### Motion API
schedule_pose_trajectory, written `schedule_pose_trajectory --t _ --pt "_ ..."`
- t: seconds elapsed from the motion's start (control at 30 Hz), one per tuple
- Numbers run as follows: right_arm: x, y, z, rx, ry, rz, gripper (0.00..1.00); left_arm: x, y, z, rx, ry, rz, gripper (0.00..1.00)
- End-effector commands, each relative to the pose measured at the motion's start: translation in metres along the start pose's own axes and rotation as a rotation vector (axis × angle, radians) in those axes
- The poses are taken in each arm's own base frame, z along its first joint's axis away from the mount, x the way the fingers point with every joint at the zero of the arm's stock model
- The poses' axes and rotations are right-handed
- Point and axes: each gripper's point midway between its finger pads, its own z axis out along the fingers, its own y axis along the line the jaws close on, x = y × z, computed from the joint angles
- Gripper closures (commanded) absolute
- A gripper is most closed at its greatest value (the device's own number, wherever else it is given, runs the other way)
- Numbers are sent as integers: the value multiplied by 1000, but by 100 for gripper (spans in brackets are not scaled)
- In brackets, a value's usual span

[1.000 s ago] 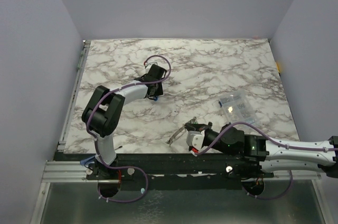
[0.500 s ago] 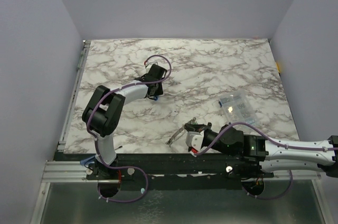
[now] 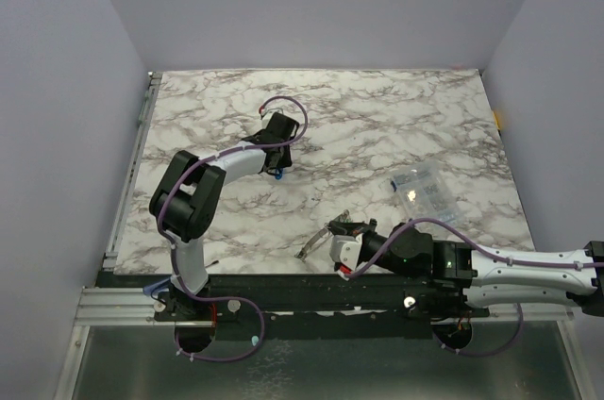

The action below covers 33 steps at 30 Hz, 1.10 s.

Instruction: Put the keys on the keyring

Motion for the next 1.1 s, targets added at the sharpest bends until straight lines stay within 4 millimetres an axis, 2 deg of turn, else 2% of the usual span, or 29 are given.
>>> schedule_pose_trajectory --t 0.0,0.2,0.43,0.67,1.07 --pt "-9 -7 1 34 -27 20 99 -2 4 6 -25 -5 -3 62" --pt "-9 -5 2 27 -28 20 99 -3 2 7 -16 -4 7 67" --pt "-7 -6 2 32 -21 20 99 -3 1 6 -11 -4 8 87" --pt "-7 -5 3 29 -18 20 99 -6 0 -2 3 -18 12 100" --pt "-5 -3 3 25 -14 19 99 -16 -2 -29 26 -69 48 100"
